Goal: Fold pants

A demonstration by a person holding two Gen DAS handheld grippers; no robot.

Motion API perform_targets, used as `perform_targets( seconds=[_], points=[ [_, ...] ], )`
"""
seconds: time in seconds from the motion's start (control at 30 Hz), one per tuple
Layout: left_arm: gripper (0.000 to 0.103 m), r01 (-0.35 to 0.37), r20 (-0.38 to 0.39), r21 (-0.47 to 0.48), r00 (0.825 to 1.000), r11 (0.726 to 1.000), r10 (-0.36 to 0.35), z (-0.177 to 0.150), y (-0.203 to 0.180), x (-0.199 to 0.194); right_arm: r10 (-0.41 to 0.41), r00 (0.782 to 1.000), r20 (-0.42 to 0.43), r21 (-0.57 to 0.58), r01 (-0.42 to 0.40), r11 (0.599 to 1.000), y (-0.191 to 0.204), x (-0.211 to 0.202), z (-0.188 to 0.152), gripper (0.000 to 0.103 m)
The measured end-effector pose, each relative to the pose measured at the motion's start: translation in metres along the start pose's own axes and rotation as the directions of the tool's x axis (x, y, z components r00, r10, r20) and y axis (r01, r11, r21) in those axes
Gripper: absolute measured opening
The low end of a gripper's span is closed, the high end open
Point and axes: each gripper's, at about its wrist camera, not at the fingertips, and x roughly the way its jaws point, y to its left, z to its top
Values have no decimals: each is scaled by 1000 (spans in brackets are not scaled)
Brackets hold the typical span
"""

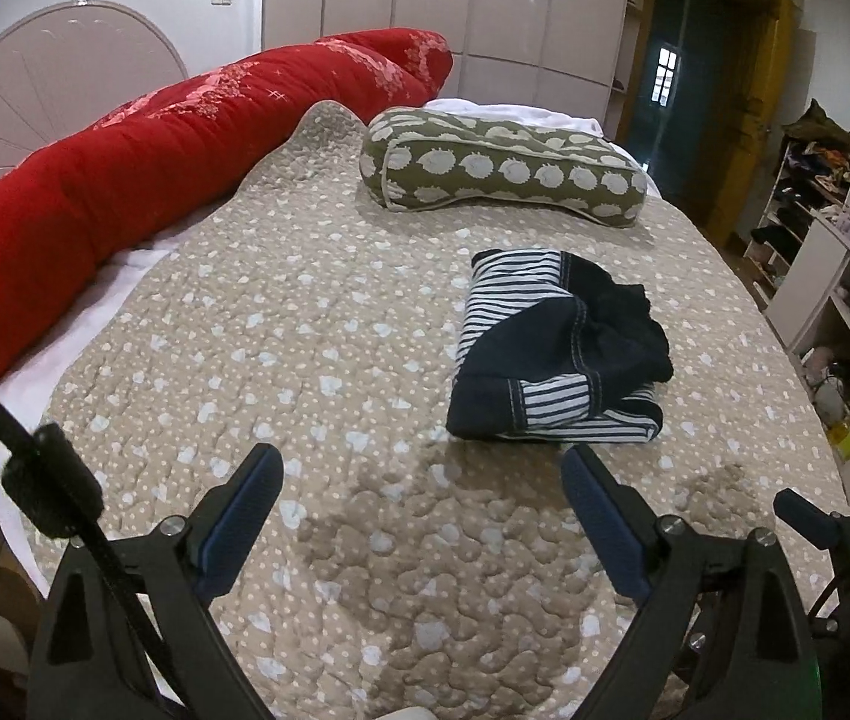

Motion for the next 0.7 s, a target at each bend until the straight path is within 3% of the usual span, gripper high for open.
perform_targets(
  seconds=[0.7],
  points=[
    [93, -14, -41, -5, 999, 1000, 14, -4, 3, 19, 32, 999, -18, 3, -32, 999, 6, 12, 1, 88]
  ],
)
